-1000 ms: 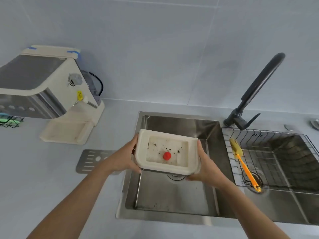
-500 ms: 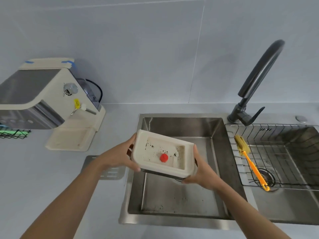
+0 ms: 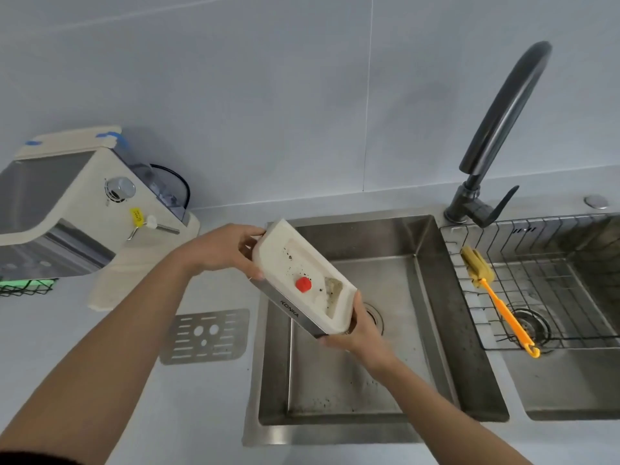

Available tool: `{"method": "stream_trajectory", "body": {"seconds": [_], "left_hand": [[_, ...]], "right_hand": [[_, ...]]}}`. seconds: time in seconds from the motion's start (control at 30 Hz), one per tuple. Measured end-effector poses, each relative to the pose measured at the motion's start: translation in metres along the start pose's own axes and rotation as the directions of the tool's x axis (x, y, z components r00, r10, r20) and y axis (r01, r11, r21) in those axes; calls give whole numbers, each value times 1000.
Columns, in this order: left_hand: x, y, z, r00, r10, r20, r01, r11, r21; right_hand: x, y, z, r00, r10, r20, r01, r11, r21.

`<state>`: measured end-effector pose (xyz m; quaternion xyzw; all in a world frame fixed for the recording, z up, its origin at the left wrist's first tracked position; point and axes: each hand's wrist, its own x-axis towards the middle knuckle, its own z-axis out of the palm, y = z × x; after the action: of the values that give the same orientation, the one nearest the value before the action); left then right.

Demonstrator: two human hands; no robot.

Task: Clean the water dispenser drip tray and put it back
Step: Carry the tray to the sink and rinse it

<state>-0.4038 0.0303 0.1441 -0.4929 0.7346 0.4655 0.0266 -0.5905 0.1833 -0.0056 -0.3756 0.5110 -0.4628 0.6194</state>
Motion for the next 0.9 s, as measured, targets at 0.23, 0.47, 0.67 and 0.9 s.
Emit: {"method": "stream_trajectory", "body": {"seconds": [0.23,0.47,0.67,0.9], "left_hand": [[46,48,-10,999,-9,52,3,994,112],[83,83,8,992,-26,126,-3,974,225],[97,92,23,989,-53,138,18,969,246],[104,93,37,990,-32,135,-7,961,276]], "right_hand": [[14,17,28,990,134,-32,-118,948,297],[15,14,36,987,159,29,-136,722,679],[13,14,36,980,193,50,-158,600,784],[11,15,35,980,193,57,-154,539,828]]}}
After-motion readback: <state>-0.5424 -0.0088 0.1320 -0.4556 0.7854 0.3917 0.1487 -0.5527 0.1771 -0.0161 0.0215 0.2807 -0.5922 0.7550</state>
